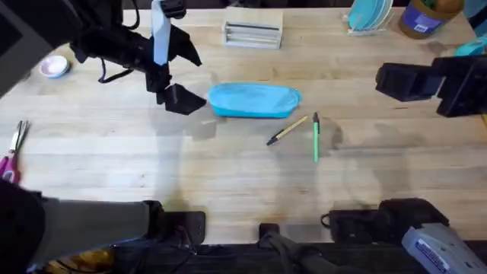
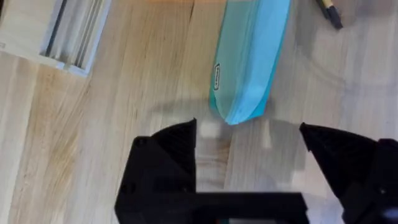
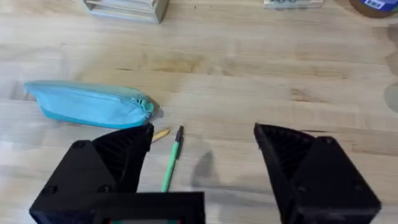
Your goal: Unzip the bag, pick up the pens from the table one at a time and place them inside, then zip the bag closed.
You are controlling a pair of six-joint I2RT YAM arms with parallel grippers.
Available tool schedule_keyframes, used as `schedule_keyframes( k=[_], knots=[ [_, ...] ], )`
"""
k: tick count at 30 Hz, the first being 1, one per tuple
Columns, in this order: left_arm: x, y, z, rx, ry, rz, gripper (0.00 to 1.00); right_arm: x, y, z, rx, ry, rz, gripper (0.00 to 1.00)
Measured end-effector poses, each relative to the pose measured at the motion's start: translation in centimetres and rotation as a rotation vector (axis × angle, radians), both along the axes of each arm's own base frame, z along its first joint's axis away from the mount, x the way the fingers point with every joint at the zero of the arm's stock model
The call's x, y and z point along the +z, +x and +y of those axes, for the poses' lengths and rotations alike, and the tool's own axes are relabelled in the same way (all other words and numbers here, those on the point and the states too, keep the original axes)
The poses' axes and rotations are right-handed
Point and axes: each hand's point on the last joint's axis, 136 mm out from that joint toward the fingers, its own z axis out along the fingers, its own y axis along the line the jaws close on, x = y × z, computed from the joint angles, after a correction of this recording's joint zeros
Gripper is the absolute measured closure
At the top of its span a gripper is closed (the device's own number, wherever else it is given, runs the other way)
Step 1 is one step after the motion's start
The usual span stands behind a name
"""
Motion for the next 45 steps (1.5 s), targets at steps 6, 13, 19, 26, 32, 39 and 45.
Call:
schedule_keyframes(
  k=[6,13,19,26,32,39,45],
  knots=[
    [-1.6,1.1,-0.8,-0.015,-0.068,0.034,0.010,0.0,0.0,0.0,0.000,0.000,0.000,0.005],
    [-3.2,1.7,-1.7,-0.026,-0.156,0.095,0.009,0.0,0.0,0.0,0.000,0.000,0.000,0.005],
    [-4.4,1.9,-2.0,-0.027,-0.185,0.131,0.009,0.0,0.0,0.0,0.000,0.000,0.000,0.006],
    [-4.2,2.8,-2.6,-0.038,-0.247,0.104,0.007,0.0,0.0,0.0,0.000,0.000,0.000,0.005],
    [-4.2,2.8,-2.7,-0.039,-0.252,0.100,0.007,0.0,0.0,0.0,0.000,0.000,0.000,0.005],
    [-4.2,2.0,-2.8,-0.034,-0.259,0.144,0.007,0.0,0.0,0.0,0.000,0.000,0.000,0.005],
    [-5.0,1.8,-2.9,-0.049,-0.199,0.151,0.006,0.0,0.0,0.0,0.000,0.000,0.000,0.005]
  ],
)
